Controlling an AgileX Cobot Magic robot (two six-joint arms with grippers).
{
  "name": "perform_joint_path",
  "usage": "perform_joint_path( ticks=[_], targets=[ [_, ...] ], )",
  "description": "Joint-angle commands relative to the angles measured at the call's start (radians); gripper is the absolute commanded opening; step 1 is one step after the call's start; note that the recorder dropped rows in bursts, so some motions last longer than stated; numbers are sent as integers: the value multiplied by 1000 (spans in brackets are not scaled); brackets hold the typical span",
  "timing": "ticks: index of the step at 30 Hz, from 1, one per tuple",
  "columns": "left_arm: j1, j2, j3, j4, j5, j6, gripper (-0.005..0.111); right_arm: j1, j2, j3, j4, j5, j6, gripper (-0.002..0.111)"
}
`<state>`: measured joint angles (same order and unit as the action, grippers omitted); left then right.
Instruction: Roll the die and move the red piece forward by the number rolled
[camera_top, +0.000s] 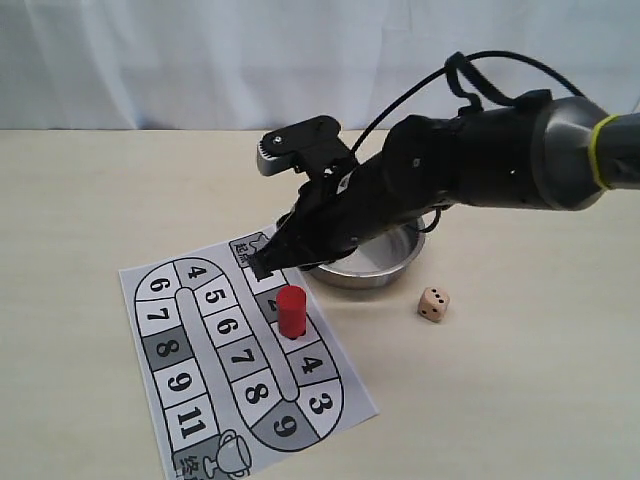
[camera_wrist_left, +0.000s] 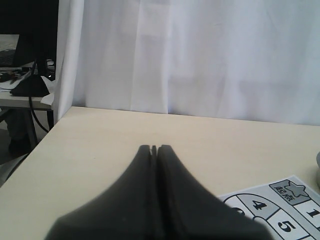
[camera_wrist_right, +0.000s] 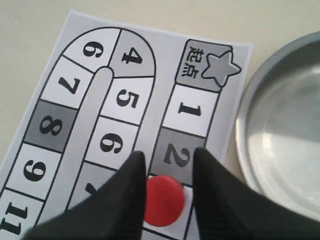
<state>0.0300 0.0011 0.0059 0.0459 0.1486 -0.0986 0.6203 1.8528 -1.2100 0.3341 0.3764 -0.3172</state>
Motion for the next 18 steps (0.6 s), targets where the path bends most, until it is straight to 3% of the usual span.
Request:
perform_joint_path(
  ticks=[1, 7, 14, 18],
  targets=[
    [-6, -1, -6, -2, -5, -2, 0, -56, -43, 2, -97, 49, 20, 4],
    [-6, -1, -6, -2, -5, -2, 0, -187, -70, 2, -112, 140, 129, 4],
    [-6, -1, -6, -2, -5, -2, 0, -490, -70, 2, -119, 292, 206, 4],
    [-6, -1, -6, -2, -5, -2, 0, -554, -70, 2, -205, 308, 175, 4]
  ],
)
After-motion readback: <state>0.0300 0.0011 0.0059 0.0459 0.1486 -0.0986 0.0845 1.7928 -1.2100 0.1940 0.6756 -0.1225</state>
